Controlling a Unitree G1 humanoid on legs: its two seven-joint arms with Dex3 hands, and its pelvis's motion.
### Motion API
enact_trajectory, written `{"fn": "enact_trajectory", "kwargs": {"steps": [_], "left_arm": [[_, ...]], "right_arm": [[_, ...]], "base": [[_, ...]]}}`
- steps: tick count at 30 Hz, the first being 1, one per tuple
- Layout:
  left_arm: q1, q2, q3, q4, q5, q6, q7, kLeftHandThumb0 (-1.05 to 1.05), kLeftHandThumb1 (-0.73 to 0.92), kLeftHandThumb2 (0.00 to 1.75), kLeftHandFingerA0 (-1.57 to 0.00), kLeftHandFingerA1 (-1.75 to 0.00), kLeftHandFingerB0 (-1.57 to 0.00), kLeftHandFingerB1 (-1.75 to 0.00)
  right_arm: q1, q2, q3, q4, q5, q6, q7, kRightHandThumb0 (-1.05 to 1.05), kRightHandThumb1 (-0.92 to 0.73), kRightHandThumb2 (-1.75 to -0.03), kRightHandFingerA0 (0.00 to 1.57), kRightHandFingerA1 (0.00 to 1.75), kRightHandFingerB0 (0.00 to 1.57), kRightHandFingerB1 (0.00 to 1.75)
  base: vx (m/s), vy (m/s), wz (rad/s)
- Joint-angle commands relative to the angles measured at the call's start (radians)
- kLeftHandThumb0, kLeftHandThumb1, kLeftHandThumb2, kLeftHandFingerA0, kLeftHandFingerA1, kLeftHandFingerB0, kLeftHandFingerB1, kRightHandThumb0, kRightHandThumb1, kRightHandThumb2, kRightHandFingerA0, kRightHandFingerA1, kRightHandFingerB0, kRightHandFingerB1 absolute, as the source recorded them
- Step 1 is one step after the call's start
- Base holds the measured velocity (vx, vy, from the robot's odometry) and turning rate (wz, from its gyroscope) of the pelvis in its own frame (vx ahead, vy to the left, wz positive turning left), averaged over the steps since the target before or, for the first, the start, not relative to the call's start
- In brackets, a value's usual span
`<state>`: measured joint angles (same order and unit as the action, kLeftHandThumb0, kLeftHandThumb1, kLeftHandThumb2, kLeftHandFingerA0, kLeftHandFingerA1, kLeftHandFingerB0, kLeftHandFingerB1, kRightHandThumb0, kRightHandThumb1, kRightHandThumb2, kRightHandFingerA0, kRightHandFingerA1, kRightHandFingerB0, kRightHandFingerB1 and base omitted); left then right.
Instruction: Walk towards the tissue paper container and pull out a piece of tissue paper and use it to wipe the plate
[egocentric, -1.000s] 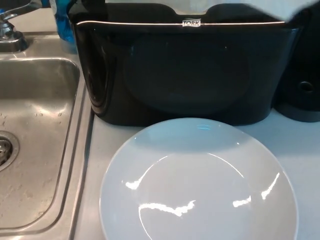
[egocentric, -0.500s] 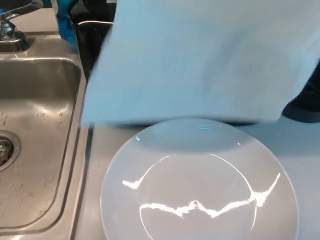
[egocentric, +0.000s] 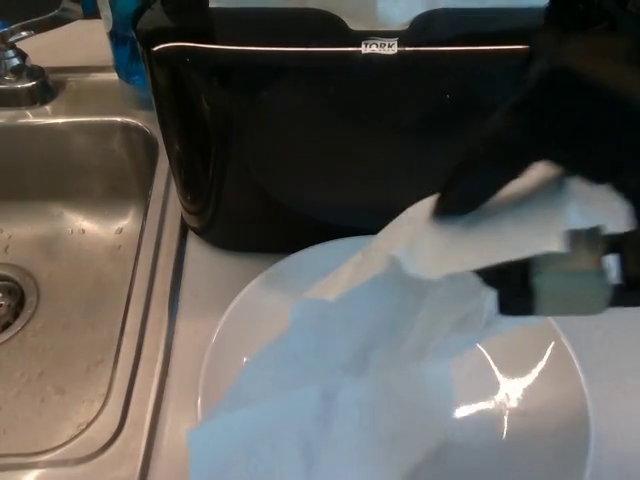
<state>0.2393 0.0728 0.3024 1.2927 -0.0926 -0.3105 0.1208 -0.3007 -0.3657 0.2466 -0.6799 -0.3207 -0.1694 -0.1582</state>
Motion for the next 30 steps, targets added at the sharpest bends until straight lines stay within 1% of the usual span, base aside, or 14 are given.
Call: {"fn": "enact_trajectory", "kwargs": {"steps": [1,2,3,8,9,10,12,13,16,17,21,22,29,30], "left_arm": [[0.000,0.017,0.013,-0.001,-0.005,-0.065,0.000,0.03,0.78,0.83,-0.79,-0.95,-0.65,-0.71],[0.004,0.018,0.013,-0.005,-0.005,-0.067,0.001,-0.02,0.79,0.76,-0.76,-0.95,-0.63,-0.71],[0.008,0.019,0.014,-0.010,-0.007,-0.070,0.000,0.00,0.80,0.76,-0.75,-0.94,-0.62,-0.69],[0.009,0.019,0.017,-0.012,-0.009,-0.070,-0.003,0.00,0.80,0.76,-0.75,-0.94,-0.62,-0.69],[0.006,0.020,0.018,-0.008,-0.009,-0.071,-0.004,0.01,0.74,0.82,-0.78,-0.95,-0.67,-0.73],[0.001,0.022,0.019,-0.002,-0.007,-0.073,-0.006,0.01,0.74,0.82,-0.78,-0.95,-0.67,-0.73],[0.001,0.022,0.020,-0.002,-0.007,-0.073,-0.006,0.01,0.74,0.82,-0.78,-0.95,-0.67,-0.73],[-0.010,0.019,0.029,0.001,-0.015,-0.064,-0.010,-0.01,0.79,0.78,-0.80,-0.95,-0.67,-0.72],[-0.015,0.018,0.035,0.003,-0.017,-0.061,-0.012,-0.01,0.79,0.78,-0.80,-0.95,-0.67,-0.72],[-0.018,0.016,0.033,0.001,-0.013,-0.060,-0.010,-0.01,0.79,0.77,-0.77,-0.95,-0.64,-0.70],[-0.023,0.014,0.029,-0.003,-0.007,-0.060,-0.007,-0.01,0.79,0.77,-0.77,-0.95,-0.64,-0.70],[-0.024,0.015,0.039,-0.007,-0.019,-0.059,-0.018,0.02,0.82,0.79,-0.76,-0.96,-0.63,-0.70],[-0.018,0.014,0.040,-0.010,-0.012,-0.070,-0.019,0.00,0.80,0.76,-0.74,-0.95,-0.62,-0.70],[-0.021,0.017,0.038,-0.009,-0.009,-0.068,-0.017,0.01,0.81,0.78,-0.73,-0.90,-0.63,-0.69]], "right_arm": [[0.045,-0.073,0.094,0.110,-0.068,0.174,0.258,-0.19,-0.53,-1.27,1.00,1.75,0.67,1.68],[0.042,-0.084,0.113,0.132,-0.087,0.166,0.276,-0.25,-0.60,-1.13,0.99,1.75,0.79,1.50],[0.036,-0.100,0.140,0.161,-0.123,0.155,0.296,-0.28,-0.62,-1.13,1.00,1.75,0.74,1.60],[0.028,-0.110,0.157,0.171,-0.153,0.162,0.311,-0.28,-0.62,-1.13,1.00,1.75,0.74,1.60],[0.008,-0.122,0.170,0.191,-0.197,0.142,0.313,-0.28,-0.54,-1.22,1.03,1.75,0.72,1.63],[-0.021,-0.141,0.188,0.221,-0.263,0.112,0.315,-0.28,-0.54,-1.22,1.03,1.75,0.72,1.63],[-0.022,-0.139,0.189,0.223,-0.267,0.112,0.318,-0.28,-0.54,-1.22,1.03,1.75,0.72,1.63],[-0.067,-0.154,0.191,0.236,-0.319,0.126,0.340,-0.28,-0.59,-1.20,1.04,1.67,0.86,1.11],[-0.087,-0.156,0.191,0.242,-0.347,0.132,0.355,-0.28,-0.59,-1.20,1.04,1.67,0.86,1.11],[-0.100,-0.164,0.194,0.250,-0.362,0.120,0.362,-0.26,-0.50,-1.18,1.05,1.63,0.82,0.85],[-0.121,-0.172,0.196,0.262,-0.389,0.100,0.378,-0.26,-0.50,-1.18,1.05,1.63,0.82,0.85],[-0.094,-0.193,0.224,0.326,-0.433,0.016,0.310,-0.28,-0.44,-1.34,1.11,1.75,0.89,0.99],[-0.094,-0.222,0.237,0.439,-0.492,-0.077,0.261,-0.24,-0.43,-1.37,1.10,1.75,0.89,0.99],[-0.108,-0.236,0.242,0.472,-0.514,-0.105,0.243,-0.24,-0.41,-1.39,0.99,1.75,0.84,1.05]], "base": [[0.00,0.000,0.00],[0.00,0.000,0.00],[0.00,0.000,0.00],[0.00,0.000,0.00],[0.00,0.000,0.00],[0.00,0.000,0.00],[0.00,0.000,0.00],[0.00,0.000,0.00],[0.00,0.000,0.00],[0.00,0.000,0.00],[0.00,0.000,0.00],[0.00,0.000,0.00],[0.00,0.000,0.00],[0.00,0.000,0.00]]}}
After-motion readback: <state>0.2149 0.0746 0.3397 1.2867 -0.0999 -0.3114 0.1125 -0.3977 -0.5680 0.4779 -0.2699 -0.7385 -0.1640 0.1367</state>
